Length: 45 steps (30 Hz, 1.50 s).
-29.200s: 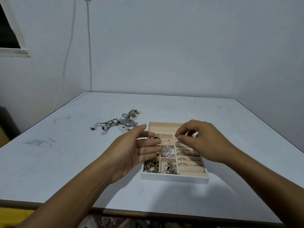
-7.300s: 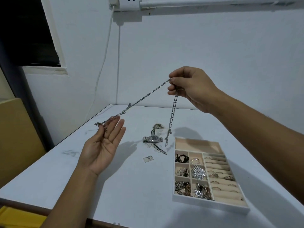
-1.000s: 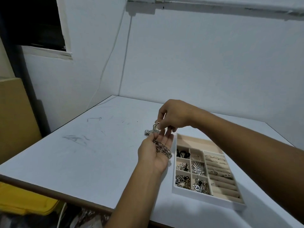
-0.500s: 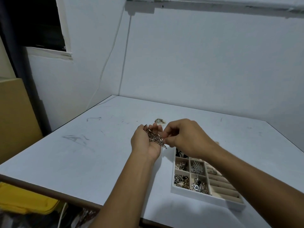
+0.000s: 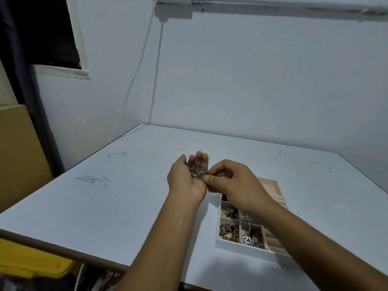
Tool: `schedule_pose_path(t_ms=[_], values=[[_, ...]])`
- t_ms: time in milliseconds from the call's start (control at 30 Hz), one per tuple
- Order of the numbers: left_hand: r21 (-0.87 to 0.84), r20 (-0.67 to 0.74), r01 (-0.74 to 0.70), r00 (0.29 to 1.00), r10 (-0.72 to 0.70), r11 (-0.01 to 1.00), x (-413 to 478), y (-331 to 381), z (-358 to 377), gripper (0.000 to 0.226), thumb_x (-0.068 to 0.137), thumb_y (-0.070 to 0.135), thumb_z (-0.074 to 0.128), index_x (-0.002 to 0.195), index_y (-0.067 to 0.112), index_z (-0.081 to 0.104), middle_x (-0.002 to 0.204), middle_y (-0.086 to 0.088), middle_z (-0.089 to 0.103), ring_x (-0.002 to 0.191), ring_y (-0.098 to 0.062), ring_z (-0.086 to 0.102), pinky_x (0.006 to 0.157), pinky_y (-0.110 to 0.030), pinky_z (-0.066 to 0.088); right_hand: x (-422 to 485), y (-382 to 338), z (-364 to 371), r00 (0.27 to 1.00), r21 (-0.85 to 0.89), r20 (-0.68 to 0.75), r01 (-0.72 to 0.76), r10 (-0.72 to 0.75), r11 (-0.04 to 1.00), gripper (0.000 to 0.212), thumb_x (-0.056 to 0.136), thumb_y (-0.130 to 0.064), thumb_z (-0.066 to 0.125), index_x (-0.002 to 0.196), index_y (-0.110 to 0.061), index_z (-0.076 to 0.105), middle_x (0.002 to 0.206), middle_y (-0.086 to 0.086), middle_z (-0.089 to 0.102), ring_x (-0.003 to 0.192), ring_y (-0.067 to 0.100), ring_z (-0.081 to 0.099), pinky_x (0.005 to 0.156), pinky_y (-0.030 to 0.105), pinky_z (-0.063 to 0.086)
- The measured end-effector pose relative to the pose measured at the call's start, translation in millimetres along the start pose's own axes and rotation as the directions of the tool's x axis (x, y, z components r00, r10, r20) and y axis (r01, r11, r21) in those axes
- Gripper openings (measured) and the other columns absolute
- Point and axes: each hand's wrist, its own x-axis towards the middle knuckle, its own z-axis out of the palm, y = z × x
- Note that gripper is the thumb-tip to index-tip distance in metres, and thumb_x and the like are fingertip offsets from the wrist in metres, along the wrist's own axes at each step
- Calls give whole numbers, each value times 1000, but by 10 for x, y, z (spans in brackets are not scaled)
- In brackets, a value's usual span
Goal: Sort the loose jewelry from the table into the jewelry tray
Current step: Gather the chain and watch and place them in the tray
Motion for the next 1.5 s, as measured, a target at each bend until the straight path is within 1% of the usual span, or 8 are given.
schedule_pose_path(t_ms=[300, 467, 767, 900, 1067, 1167, 1300, 1500], values=[[59, -23, -64, 998, 65, 996, 61, -90, 30, 26, 99, 14, 37, 76, 7, 46, 48, -8, 59, 47, -21, 63, 65, -35, 55, 76, 104, 2, 997, 154, -42, -62, 70, 986, 12, 76, -2, 76, 81, -7, 65, 69, 11, 66, 61, 17, 66, 66, 38, 51], [122, -6, -46, 999, 47, 991, 220, -207, 7, 29, 99, 11, 33, 78, 3, 51, 80, -15, 58, 70, -25, 64, 66, -35, 55, 137, 182, -104, 995, 124, -86, -42, 53, 991, 13, 76, 4, 71, 78, -7, 64, 63, 10, 64, 57, 18, 62, 62, 35, 48], [299, -8, 122, 992, -126, 946, 500, -474, 38, 20, 100, 4, 32, 92, -2, 50, 84, -11, 57, 82, -28, 62, 80, -40, 50, 351, 289, -608, 989, 6, -128, -80, 80, 997, 13, 75, 5, 72, 76, -6, 66, 65, 12, 67, 64, 24, 65, 80, 48, 57], [383, -42, 161, 987, -156, 910, 603, -579, 81, 22, 97, -1, 33, 116, -3, 42, 89, -16, 55, 84, -32, 59, 88, -43, 49, 469, 374, -764, 984, -59, -156, -100, 90, 993, 15, 74, 6, 72, 73, -8, 66, 58, 4, 64, 60, 19, 62, 72, 38, 57], [515, -37, 145, 988, -147, 845, 638, -674, 153, 17, 93, -7, 32, 100, -4, 47, 89, -13, 53, 97, -27, 56, 88, -45, 47, 576, 485, -846, 979, -128, -171, -130, 107, 983, 16, 71, 2, 74, 69, -12, 67, 54, -1, 64, 52, 11, 59, 60, 27, 51], [628, -27, 96, 994, -102, 772, 732, -702, 131, 28, 94, -8, 35, 118, 1, 46, 97, -13, 57, 90, -24, 60, 84, -48, 52, 611, 536, -869, 979, -184, -171, -139, 107, 973, 14, 71, 0, 74, 70, -13, 67, 57, 0, 65, 52, 9, 60, 59, 24, 52], [791, 19, 37, 996, -84, 610, 769, -669, 93, 26, 91, -14, 33, 96, 3, 52, 97, -13, 61, 86, -23, 64, 84, -47, 52, 581, 574, -912, 986, -303, -139, -134, 95, 944, 12, 74, -1, 72, 72, -12, 66, 56, -5, 60, 42, -4, 52, 45, 10, 41], [959, 246, -244, 969, 5, 145, 778, -546, 43, 19, 89, -8, 50, 84, 7, 61, 85, -13, 67, 84, -25, 67, 85, -44, 57, 579, 625, -957, 997, -540, -38, -81, 72, 838, 9, 75, -5, 70, 78, -14, 68, 65, -5, 64, 58, 3, 56, 51, 12, 41]])
